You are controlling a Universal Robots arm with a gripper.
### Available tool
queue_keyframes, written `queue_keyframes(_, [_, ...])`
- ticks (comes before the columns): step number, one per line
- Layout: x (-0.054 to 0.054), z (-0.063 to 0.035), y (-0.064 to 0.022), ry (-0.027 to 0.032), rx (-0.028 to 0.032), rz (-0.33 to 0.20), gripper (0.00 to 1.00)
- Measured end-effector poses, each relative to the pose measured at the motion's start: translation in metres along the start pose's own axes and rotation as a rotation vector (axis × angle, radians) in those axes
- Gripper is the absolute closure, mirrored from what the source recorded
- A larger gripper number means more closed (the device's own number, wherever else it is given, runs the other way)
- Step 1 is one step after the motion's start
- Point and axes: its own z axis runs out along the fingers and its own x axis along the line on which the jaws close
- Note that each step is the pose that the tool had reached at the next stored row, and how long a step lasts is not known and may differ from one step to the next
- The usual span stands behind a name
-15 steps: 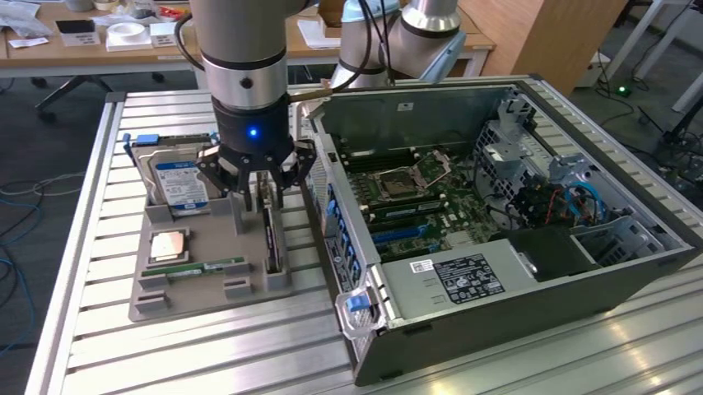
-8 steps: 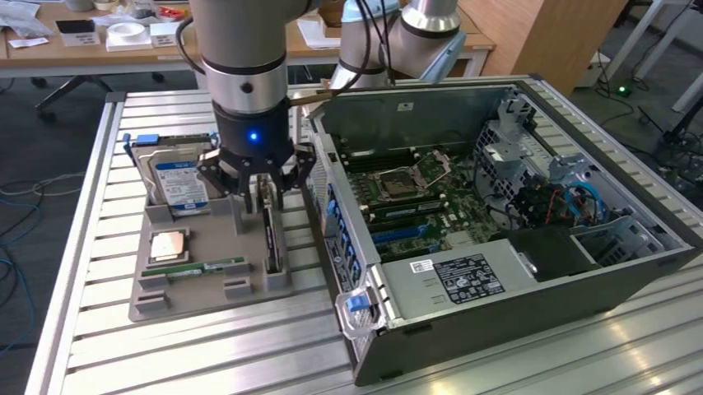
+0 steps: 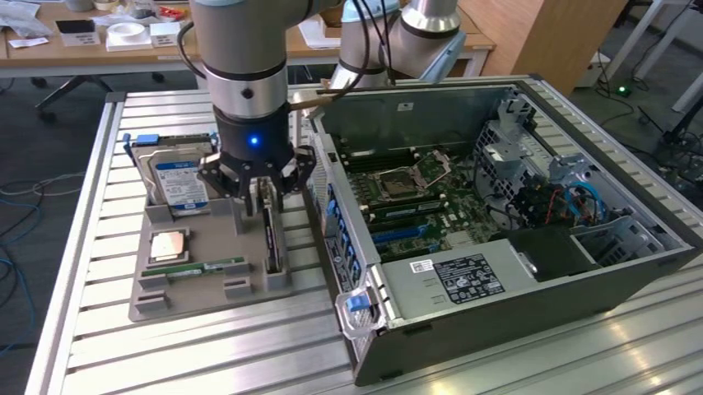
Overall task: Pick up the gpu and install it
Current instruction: 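Pick up the gpu and move the gpu toward the slot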
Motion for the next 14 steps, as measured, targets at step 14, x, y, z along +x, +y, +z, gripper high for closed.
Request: queue_keyframes(14, [0.0,0.0137,-0.0006,0.0002,0.0002,0.0,0.53])
